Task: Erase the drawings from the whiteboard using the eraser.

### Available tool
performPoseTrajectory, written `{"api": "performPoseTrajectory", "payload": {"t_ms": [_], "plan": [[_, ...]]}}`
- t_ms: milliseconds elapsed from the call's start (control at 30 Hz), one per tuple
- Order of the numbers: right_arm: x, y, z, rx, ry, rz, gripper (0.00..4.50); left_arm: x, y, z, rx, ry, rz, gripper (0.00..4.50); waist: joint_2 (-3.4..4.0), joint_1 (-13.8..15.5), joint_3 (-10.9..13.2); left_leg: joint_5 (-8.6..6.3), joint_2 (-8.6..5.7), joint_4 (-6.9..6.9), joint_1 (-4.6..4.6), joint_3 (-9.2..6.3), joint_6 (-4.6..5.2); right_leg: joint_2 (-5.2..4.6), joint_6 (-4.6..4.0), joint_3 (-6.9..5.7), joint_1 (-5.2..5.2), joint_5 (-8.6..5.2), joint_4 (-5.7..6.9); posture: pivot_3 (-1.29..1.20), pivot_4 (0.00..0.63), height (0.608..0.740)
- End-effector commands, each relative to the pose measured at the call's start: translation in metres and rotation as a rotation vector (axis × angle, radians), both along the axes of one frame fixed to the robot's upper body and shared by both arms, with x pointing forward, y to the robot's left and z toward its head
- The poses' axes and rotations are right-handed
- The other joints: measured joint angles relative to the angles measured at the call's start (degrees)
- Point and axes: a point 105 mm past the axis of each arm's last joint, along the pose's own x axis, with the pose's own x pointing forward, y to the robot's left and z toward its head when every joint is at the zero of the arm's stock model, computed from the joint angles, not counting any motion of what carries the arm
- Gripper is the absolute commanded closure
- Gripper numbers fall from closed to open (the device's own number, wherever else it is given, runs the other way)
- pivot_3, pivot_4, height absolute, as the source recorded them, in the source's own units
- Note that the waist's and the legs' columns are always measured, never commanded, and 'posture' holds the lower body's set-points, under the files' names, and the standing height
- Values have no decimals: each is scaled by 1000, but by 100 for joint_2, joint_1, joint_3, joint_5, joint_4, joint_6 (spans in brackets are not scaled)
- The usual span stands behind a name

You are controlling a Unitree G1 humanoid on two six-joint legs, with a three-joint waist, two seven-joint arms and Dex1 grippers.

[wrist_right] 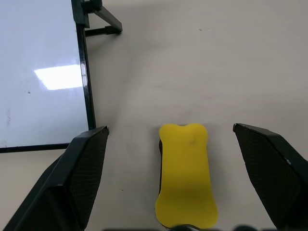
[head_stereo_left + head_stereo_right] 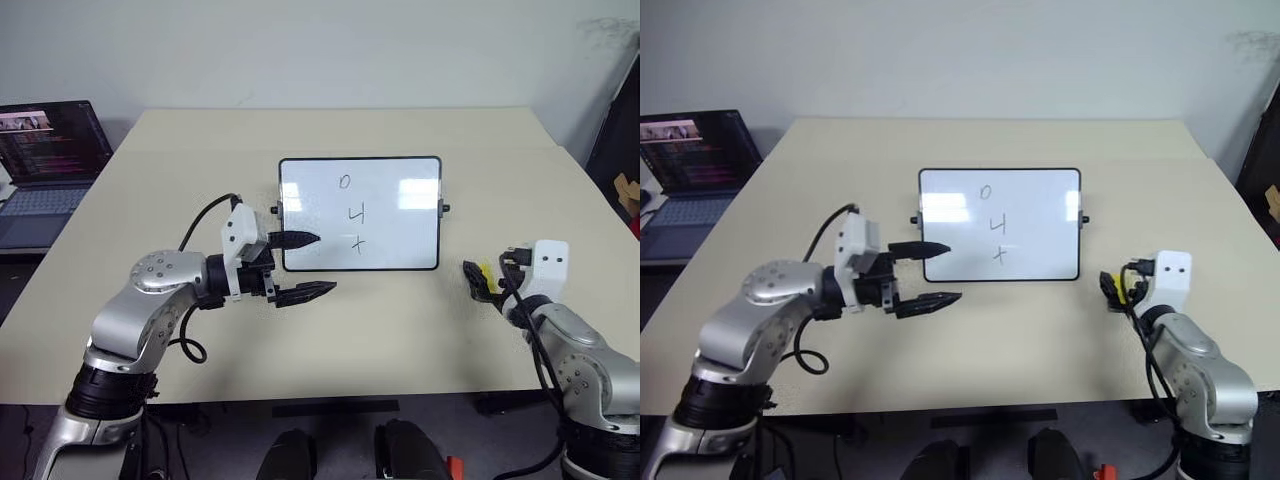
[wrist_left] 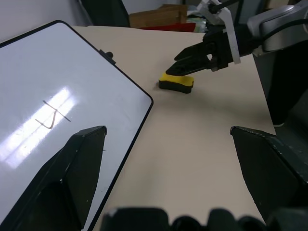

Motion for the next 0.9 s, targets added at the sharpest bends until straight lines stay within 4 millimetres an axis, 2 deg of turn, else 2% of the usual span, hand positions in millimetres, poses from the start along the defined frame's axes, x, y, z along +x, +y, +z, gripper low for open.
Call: {"api": "performPoseTrajectory", "payload": {"t_ms": [33, 700, 800, 900], "plan": [[3, 1, 8, -15, -47, -2, 22, 2, 3, 5, 27, -38, -2, 0, 0, 0, 0, 0, 0, 0, 0, -1, 1, 0, 0, 0, 0, 0, 0, 0, 150, 740], [18, -10, -14, -31, -2, -7, 22, 6, 6, 8, 27, -48, 23, 0, 0, 0, 1, -1, 0, 1, -1, 0, 2, -1, 1, 0, -1, 0, 0, 0, 150, 740], [21, -13, -16, -30, -4, -23, 619, 7, 7, 8, 27, -48, 27, 0, 0, -1, 1, -1, 0, 1, 0, 0, 2, -1, 1, 0, -1, 0, 0, 0, 150, 740], [22, -15, -18, -32, 1, -26, 1696, 8, 8, 8, 27, -51, 37, 0, 0, 0, 1, -1, 0, 1, -1, 0, 2, -1, 1, 1, -1, 0, 0, 0, 150, 740]]}}
